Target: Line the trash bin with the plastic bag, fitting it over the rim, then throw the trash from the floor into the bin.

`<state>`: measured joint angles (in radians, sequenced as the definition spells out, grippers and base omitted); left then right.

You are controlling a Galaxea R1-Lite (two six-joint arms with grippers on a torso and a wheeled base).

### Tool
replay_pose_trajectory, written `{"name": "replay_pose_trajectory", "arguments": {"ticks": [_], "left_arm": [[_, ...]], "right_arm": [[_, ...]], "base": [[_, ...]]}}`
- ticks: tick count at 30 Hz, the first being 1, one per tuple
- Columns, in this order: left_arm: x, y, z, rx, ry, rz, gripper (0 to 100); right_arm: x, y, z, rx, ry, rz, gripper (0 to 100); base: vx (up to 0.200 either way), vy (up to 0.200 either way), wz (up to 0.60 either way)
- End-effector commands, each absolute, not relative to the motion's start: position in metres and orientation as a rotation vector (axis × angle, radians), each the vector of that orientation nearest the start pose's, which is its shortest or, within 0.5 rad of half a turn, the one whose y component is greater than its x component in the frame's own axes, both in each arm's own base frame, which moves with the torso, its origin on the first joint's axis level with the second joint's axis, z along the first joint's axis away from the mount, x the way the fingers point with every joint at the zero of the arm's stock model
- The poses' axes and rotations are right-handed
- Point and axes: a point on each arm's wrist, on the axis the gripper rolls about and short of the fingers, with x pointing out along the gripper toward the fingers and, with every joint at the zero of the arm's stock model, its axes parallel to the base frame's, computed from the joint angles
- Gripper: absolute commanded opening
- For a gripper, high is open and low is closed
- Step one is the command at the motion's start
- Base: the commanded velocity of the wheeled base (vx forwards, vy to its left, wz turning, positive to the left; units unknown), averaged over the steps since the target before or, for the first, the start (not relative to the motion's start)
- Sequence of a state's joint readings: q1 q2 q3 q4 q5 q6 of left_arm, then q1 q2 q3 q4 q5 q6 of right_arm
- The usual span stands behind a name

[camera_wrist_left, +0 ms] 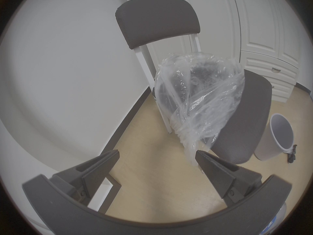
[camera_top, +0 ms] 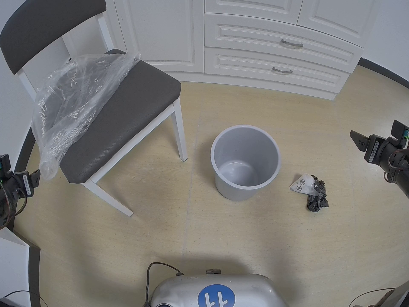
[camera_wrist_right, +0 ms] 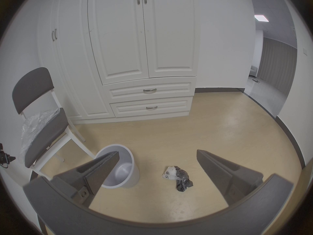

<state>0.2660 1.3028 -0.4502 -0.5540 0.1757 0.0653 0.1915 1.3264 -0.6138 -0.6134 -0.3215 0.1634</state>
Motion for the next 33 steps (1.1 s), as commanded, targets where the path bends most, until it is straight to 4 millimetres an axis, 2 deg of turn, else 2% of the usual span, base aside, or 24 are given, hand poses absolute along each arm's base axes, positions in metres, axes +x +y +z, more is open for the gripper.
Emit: {"name": "replay_pose_trajectory", "arguments": {"ticks": [1,17,22,33], "left_arm": [[0.205,0.063,0.152,0.040,0.400,0.433,100],[0.217,0.067,0.147,-0.009,0.344,0.410,100],[0.220,0.065,0.152,-0.027,0.276,0.402,100],[0.222,0.058,0.152,-0.044,0.272,0.364,100]], "right_arm": [[0.209,0.033,0.222,0.135,0.095,-0.137,100],[0.210,0.033,0.221,0.134,0.098,-0.137,100],[0.210,0.034,0.220,0.133,0.102,-0.138,100],[0.211,0.034,0.218,0.129,0.110,-0.137,100]], "base": [[0.000,0.000,0.00],[0.000,0.000,0.00],[0.000,0.000,0.00],[0.000,0.000,0.00]]}}
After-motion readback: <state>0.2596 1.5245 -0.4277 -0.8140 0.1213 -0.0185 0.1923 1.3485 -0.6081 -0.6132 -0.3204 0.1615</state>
